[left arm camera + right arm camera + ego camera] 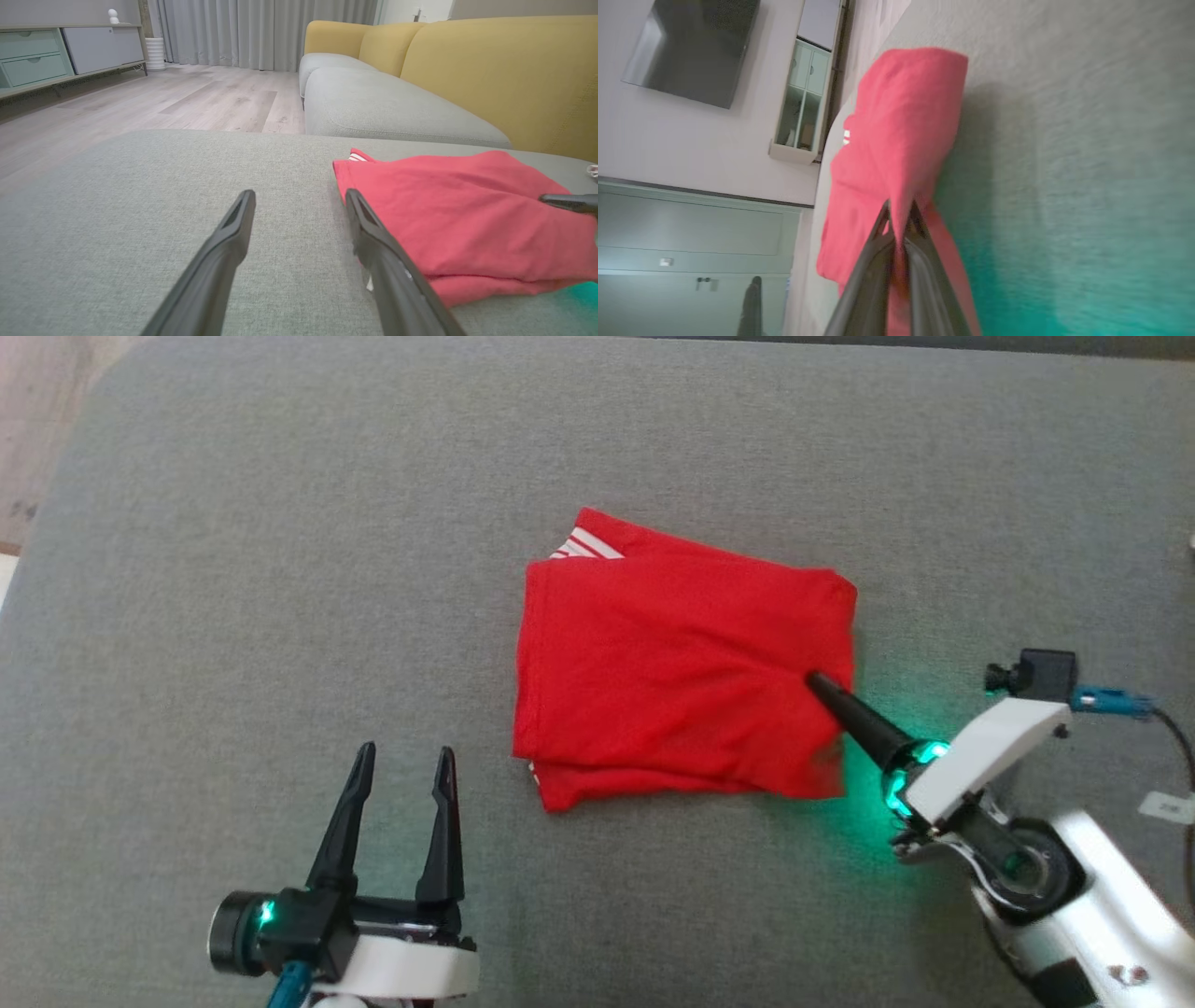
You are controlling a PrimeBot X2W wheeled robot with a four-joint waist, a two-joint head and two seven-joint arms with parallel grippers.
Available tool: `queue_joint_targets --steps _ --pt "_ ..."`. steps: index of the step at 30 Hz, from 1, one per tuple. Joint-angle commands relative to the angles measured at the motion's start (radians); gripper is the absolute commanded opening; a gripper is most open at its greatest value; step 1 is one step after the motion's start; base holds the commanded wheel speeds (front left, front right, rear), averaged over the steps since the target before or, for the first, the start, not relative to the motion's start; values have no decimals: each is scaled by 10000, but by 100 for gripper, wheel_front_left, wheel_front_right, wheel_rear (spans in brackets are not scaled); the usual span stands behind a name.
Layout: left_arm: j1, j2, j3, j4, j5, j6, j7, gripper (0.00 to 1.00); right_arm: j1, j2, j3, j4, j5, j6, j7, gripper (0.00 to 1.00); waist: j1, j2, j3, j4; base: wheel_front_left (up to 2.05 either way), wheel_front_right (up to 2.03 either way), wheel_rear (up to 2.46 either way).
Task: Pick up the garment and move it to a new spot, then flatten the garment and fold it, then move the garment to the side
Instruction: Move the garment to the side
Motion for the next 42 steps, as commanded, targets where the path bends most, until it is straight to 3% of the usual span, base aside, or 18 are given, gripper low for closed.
queue_joint_targets --steps 1,8,13,16,21,30,31,32,36,42 --pt "-226 -24 286 -316 47 61 -95 100 203 -382 165 -325 -321 -7 -252 0 -1 0 -1 -134 0 0 0" --pt "-63 -24 449 -349 207 -84 -95 100 237 -2487 3 -703 -1414 -7 -834 0 -1 0 43 -1010 0 0 0" --pt "-133 -23 559 -481 365 -230 -95 100 -6 -4301 -781 -855 -1923 -7 -507 0 -1 0 402 -1756 0 0 0" --pt "-273 -8 619 -560 479 -356 -95 100 -336 -5077 -1415 -965 -2145 -7 -136 0 -1 0 713 -2077 0 0 0" --pt "-549 57 736 -663 632 -549 -95 100 -951 -5832 -2599 -968 -2753 -7 263 0 -1 0 1335 -2426 0 0 0" --pt "-1114 54 823 -662 747 -825 -95 100 -1586 -6387 -4382 -373 -3681 -7 1181 0 -1 0 2057 -2448 0 0 0" --pt "-1158 47 823 -655 721 -842 -95 100 -1565 -6355 -4612 -220 -3845 -7 1259 21 -1 0 2050 -2420 0 0 0" --pt "-1191 39 838 -648 677 -838 -95 100 -1535 -6331 -4787 -183 -4088 -7 1247 100 -1 0 2010 -2387 0 0 0" --pt "-1204 1 1005 -499 349 -556 -95 100 -1133 -5686 -5126 -705 -5191 -7 734 100 -1 0 1384 -2217 0 0 0" --pt "-1026 -17 959 -459 -22 -426 -95 100 -297 -4511 -4399 -1556 -6315 -7 -688 100 -1 0 262 -2021 0 0 0"
